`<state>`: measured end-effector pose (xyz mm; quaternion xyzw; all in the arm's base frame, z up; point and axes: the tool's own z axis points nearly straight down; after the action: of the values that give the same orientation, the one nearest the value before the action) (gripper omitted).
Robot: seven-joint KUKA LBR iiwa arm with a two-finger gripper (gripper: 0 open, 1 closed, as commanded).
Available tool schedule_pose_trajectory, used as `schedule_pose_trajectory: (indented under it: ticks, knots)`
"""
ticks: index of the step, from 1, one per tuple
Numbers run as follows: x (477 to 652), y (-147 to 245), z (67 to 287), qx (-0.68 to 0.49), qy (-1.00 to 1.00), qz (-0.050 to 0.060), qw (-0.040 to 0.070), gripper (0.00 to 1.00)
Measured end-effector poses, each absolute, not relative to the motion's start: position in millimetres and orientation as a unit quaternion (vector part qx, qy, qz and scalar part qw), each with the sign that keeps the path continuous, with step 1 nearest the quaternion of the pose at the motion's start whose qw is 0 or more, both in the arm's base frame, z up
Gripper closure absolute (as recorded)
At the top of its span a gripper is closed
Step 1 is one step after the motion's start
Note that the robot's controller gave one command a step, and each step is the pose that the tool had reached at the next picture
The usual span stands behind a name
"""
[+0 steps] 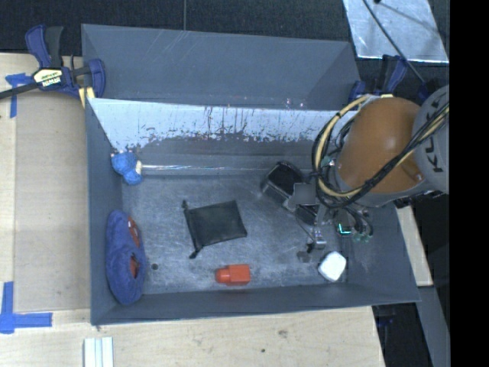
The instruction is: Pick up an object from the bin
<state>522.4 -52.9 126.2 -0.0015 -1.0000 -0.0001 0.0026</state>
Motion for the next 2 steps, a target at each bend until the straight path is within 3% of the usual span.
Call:
schedule_pose_trajectory:
  ticks: [1,2]
  knots:
    - [605.2,-127.9,75.3,0.057,-0.998,0.001,-0.003,0.00]
    - [604.6,-127.1,77.0,0.057,-0.998,0.002,-0.004,1.00]
